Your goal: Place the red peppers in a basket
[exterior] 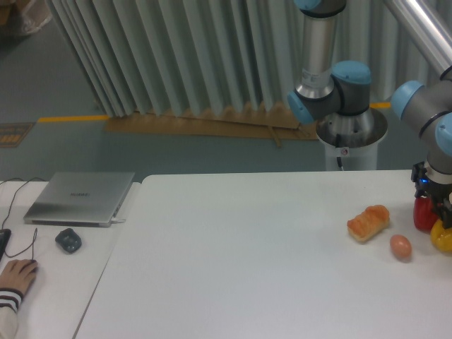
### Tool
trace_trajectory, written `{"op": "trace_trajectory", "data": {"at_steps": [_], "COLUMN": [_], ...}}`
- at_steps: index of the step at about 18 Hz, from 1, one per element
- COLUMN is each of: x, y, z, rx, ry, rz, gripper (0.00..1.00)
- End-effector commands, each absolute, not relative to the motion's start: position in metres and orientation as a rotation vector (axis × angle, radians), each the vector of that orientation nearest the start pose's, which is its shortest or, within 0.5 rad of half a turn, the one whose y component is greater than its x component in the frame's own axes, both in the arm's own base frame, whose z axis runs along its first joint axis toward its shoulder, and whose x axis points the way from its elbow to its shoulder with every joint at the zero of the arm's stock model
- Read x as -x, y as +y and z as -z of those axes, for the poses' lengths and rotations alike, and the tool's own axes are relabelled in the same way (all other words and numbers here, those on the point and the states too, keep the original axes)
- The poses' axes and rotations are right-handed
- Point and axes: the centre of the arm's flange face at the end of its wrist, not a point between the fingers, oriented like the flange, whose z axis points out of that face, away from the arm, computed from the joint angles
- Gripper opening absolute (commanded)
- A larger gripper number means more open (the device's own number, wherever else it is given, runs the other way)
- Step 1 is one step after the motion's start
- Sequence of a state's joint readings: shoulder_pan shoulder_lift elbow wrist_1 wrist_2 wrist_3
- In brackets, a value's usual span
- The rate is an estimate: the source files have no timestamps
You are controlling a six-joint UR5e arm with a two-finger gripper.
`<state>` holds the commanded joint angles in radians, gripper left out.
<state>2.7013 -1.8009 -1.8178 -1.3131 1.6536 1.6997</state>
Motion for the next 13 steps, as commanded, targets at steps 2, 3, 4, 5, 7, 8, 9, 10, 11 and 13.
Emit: {"op": "trace_trajectory", "data": {"at_steps": [2,3,4,5,7,8,9,10,11,13], "x": [0.416,0.417,0.416,0.414,0.412,0.412,0.411,0.412,0.412,0.412], "y": [0.336,0.336,0.338,0.338,0.336,0.337,0.337,0.336,0.336,0.336], "z": [-0.279,-0.281,-0.286,-0.289,-0.294,-0.296,-0.296,-0.296,-0.296,-0.296], "rx": [3.102,3.104,3.105,3.104,3.103,3.103,3.102,3.102,3.102,3.102], "ry": [0.93,0.929,0.933,0.936,0.934,0.936,0.939,0.936,0.939,0.936], "rz": [0.334,0.329,0.314,0.316,0.341,0.341,0.348,0.346,0.346,0.346], "gripper": [0.72,0.72,0.72,0.72,0.72,0.72,0.72,0.72,0.7,0.67]}}
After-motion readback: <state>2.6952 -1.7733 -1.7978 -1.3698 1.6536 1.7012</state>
